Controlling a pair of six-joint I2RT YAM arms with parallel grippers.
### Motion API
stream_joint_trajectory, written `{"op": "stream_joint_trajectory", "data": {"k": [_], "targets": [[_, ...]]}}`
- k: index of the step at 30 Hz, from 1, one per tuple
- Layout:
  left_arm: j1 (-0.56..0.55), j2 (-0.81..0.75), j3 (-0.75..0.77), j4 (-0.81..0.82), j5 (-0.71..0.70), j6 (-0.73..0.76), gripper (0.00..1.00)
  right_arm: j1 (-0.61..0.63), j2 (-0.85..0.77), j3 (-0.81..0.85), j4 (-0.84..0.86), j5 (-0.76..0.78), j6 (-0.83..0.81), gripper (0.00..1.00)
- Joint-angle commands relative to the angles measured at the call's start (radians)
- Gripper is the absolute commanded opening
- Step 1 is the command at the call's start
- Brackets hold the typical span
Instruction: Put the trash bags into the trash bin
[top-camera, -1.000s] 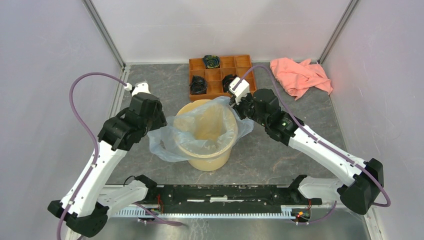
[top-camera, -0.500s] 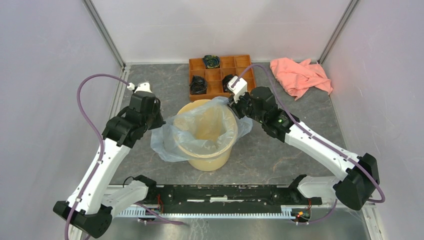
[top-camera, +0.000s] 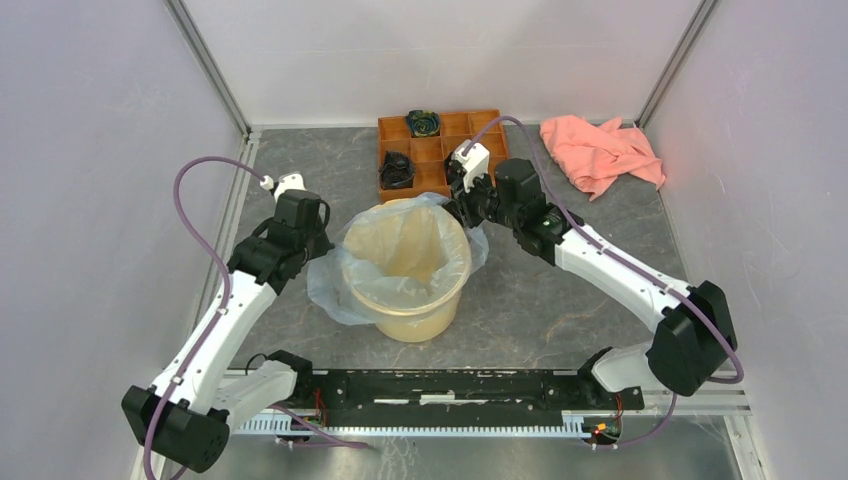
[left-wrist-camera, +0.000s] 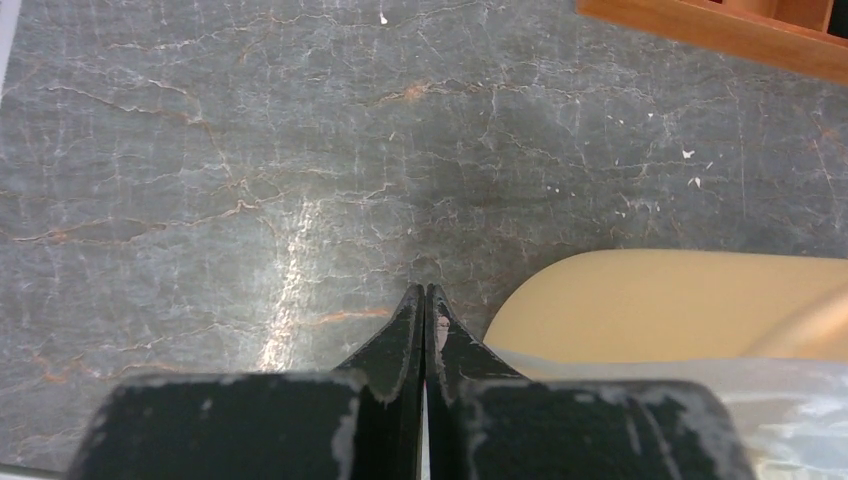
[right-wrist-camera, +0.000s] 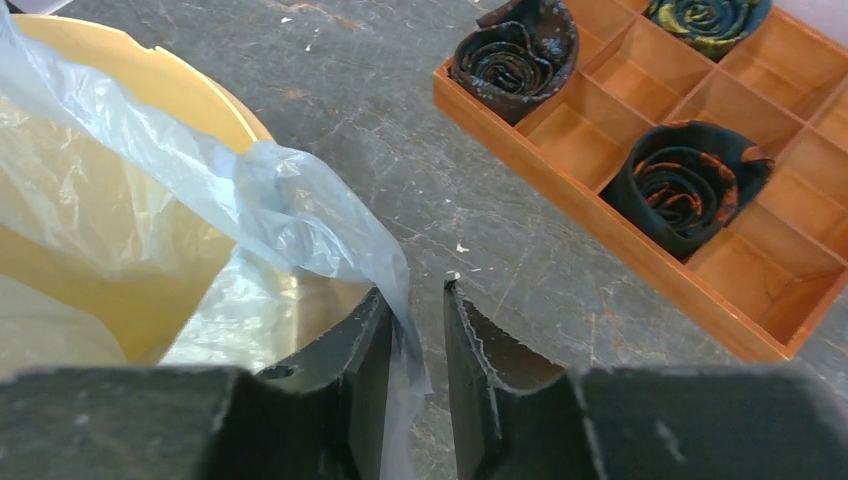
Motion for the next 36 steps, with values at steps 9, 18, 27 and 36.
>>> {"op": "stream_joint_trajectory", "data": {"k": [9, 18, 27, 36], "targets": [[0.012, -0.04, -0.136, 0.243, 0.118, -0.081, 0.02, -0.078, 0.064, 0.007, 0.011, -0.095, 0.083, 0.34], [0.012, -0.061, -0.16, 0.256, 0.119, -0.09, 0.02, -0.081, 0.042, -0.082, 0.025, -0.145, 0.097, 0.66], [0.012, -0.022, -0.245, 0.274, 0.102, -0.167, 0.02, -0.083, 0.062, 0.066, 0.035, -0.146, 0.156, 0.64], [0.012, -0.102, -0.353, 0.324, 0.255, -0.249, 0.02, -0.1, 0.155, -0.016, 0.162, -0.189, 0.317, 0.59]]}}
